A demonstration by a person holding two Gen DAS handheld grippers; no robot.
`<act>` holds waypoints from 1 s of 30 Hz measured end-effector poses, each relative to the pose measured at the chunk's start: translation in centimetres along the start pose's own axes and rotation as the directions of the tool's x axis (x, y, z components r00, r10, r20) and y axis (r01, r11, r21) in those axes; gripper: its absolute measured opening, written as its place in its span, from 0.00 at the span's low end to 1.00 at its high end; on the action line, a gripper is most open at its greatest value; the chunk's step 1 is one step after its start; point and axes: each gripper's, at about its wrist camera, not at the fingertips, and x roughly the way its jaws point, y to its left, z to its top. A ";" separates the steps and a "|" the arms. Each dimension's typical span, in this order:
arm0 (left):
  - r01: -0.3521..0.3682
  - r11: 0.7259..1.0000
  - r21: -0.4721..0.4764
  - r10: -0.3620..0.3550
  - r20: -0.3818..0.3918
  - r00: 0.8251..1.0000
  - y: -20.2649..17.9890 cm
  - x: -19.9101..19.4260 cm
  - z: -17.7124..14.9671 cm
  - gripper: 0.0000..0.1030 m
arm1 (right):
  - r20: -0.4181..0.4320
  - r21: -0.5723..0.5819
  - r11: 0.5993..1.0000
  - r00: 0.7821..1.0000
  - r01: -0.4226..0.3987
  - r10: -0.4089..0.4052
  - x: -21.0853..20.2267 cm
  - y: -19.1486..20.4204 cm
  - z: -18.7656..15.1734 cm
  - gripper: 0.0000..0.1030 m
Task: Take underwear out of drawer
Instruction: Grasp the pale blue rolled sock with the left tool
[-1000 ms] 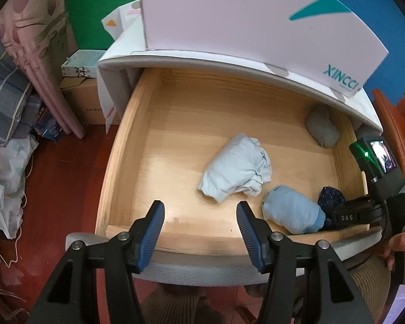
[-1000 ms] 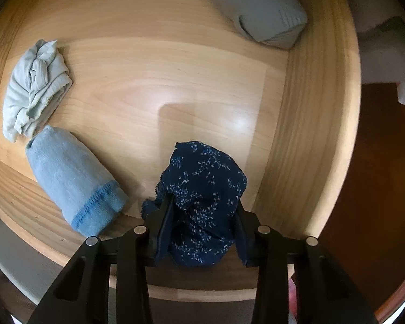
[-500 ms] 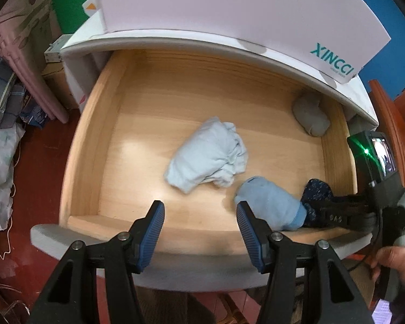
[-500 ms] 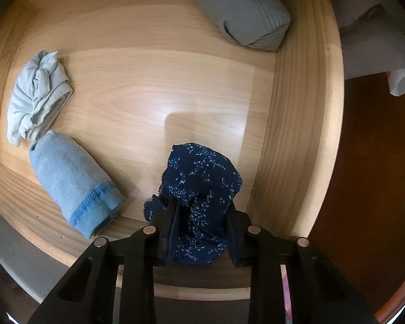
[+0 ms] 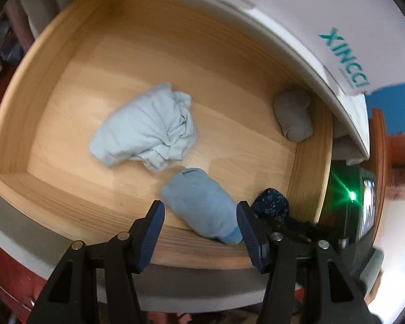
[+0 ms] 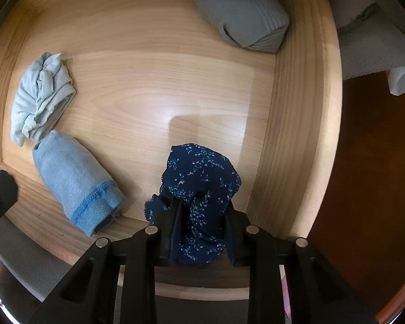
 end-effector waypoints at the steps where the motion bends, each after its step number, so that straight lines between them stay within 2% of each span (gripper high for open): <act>1: 0.003 1.000 -0.022 -0.003 -0.008 1.000 0.1 0.3 0.1 0.55 | 0.002 -0.004 1.000 1.000 0.000 0.000 0.0 0.1 -0.1 0.23; 7: -0.010 0.993 -0.120 0.004 -0.051 0.999 -0.2 2.0 0.4 0.57 | 0.005 -0.012 1.000 1.000 -0.003 0.003 0.0 0.2 -0.2 0.22; 10: 0.007 0.992 -0.130 -0.017 -0.079 0.997 -0.8 3.2 0.6 0.60 | 0.005 -0.014 1.000 1.000 -0.005 0.006 -0.1 0.2 -0.3 0.23; 13: -0.035 0.993 -0.116 0.026 -0.081 0.996 -1.2 4.3 0.6 0.60 | 0.004 -0.009 1.000 1.000 -0.008 0.008 -0.1 0.2 -0.3 0.23; 15: -0.052 0.994 -0.100 0.045 -0.075 0.996 -1.8 4.5 0.3 0.69 | 0.003 -0.010 1.000 1.000 -0.007 0.007 -0.1 0.2 -0.2 0.23; 17: -0.068 0.995 -0.079 0.062 -0.072 0.995 -2.6 4.9 0.2 0.73 | 0.001 -0.008 1.000 1.000 -0.007 0.007 -0.2 0.2 -0.2 0.23; 20: -0.132 0.990 -0.054 0.128 -0.073 0.989 -3.8 5.8 0.1 0.76 | 0.001 -0.005 1.000 1.000 -0.009 0.009 -0.3 0.2 0.0 0.24; 24: -0.192 0.981 -0.025 0.189 -0.093 0.978 -4.5 6.7 0.1 0.76 | 0.003 -0.006 1.000 1.000 -0.012 0.012 -0.2 0.1 0.0 0.24; 25: -0.225 0.974 -0.002 0.223 -0.099 0.970 -4.7 7.0 0.1 0.76 | 0.003 -0.006 1.000 1.000 -0.010 0.011 -0.2 0.2 0.1 0.24; 27: -0.264 0.964 0.038 0.267 -0.098 0.959 -5.2 7.5 0.0 0.70 | 0.001 -0.003 1.000 1.000 -0.012 0.012 -0.2 0.1 0.1 0.24; 30: -0.254 0.964 0.080 0.261 -0.100 0.960 -5.6 7.7 0.0 0.61 | 0.002 -0.002 1.000 1.000 -0.012 0.012 -0.2 0.0 0.2 0.24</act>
